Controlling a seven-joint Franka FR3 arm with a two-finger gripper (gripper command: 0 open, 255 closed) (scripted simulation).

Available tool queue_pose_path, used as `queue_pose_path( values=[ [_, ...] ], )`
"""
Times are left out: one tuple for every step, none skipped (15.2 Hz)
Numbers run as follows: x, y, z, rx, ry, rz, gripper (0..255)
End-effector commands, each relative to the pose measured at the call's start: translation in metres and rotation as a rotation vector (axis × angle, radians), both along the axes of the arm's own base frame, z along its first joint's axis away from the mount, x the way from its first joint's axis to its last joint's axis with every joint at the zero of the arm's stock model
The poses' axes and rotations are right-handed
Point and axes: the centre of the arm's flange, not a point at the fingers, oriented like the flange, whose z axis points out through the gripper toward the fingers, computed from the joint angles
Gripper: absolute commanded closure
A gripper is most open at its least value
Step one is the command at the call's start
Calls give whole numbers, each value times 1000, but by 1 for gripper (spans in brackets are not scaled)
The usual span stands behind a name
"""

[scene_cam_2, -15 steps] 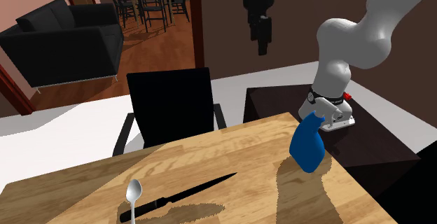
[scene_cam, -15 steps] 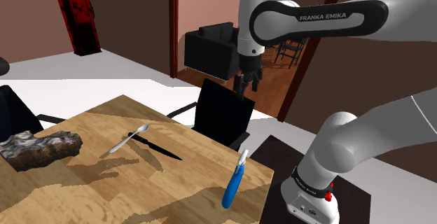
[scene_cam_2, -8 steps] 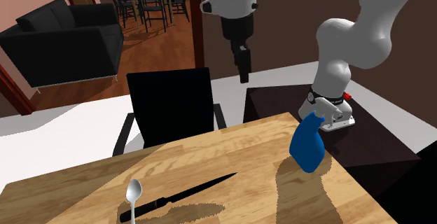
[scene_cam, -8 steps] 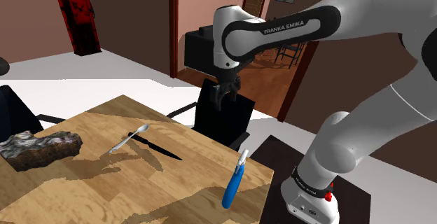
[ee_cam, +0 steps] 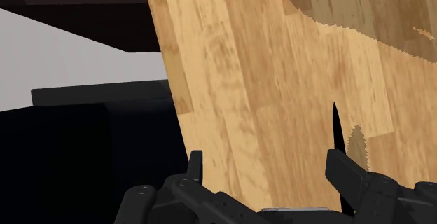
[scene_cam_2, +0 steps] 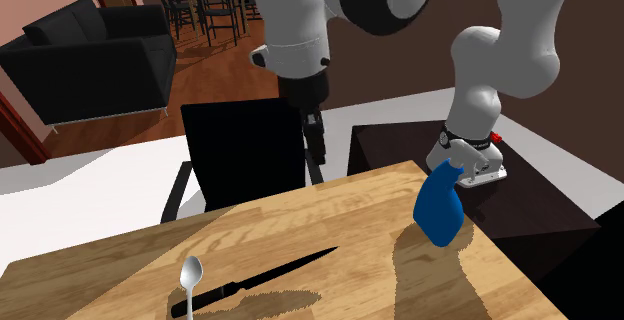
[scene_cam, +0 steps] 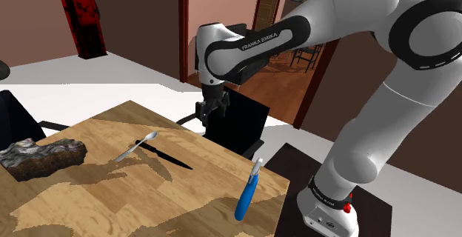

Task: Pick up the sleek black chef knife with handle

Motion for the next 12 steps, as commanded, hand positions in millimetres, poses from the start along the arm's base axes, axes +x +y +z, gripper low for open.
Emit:
queue_pose_path(
  values=[
    [14, 18, -17, 9, 0, 1, 0],
    [22, 25, -24, 12, 0, 1, 0],
    [29, 32, -31, 16, 0, 2, 0],
    [37, 39, -38, 20, 0, 3, 0],
    [45, 47, -45, 24, -1, 3, 0],
    [53, 54, -52, 28, -1, 4, 0],
    [60, 62, -59, 32, -1, 5, 0],
    [68, 69, -66, 35, -1, 5, 0],
    [76, 77, -73, 39, -1, 6, 0],
    [84, 84, -80, 43, -1, 7, 0],
    [92, 92, -87, 47, -1, 7, 0],
    [99, 99, -94, 51, -1, 8, 0]
  ],
)
